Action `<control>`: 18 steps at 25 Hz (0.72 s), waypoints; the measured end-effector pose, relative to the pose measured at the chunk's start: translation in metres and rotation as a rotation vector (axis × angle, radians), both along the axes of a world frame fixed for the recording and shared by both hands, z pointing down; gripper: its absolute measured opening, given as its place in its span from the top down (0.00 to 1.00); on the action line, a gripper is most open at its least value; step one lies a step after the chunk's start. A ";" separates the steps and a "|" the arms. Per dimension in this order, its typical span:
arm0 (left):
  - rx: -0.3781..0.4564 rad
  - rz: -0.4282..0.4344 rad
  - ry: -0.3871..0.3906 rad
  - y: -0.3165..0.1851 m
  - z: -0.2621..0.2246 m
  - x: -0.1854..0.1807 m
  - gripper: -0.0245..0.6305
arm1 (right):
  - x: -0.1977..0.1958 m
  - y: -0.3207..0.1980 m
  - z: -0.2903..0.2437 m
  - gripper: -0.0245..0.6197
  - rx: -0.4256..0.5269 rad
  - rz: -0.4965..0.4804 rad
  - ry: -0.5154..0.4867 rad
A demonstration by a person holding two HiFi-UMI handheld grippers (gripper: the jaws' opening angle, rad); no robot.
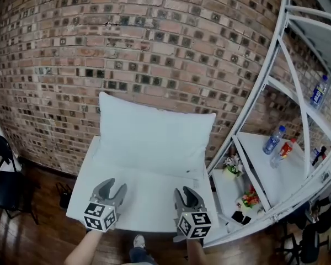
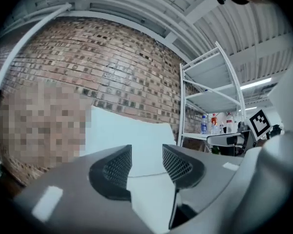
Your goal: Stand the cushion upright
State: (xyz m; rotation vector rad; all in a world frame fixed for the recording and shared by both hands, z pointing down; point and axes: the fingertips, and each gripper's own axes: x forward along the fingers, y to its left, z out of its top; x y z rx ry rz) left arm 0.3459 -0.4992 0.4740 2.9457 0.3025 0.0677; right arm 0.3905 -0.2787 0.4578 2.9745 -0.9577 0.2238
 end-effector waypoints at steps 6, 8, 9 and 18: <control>-0.007 0.084 0.006 0.051 0.001 -0.054 0.73 | -0.056 -0.020 -0.001 0.82 0.025 -0.063 0.002; 0.011 0.105 0.022 0.065 -0.004 -0.068 0.76 | -0.072 -0.026 -0.004 0.85 0.037 -0.083 0.009; 0.018 0.113 0.030 0.070 -0.006 -0.074 0.77 | -0.079 -0.028 -0.004 0.88 0.039 -0.092 0.011; -0.018 0.126 0.029 0.089 -0.003 -0.108 0.95 | -0.119 -0.040 0.003 0.96 0.027 -0.142 0.000</control>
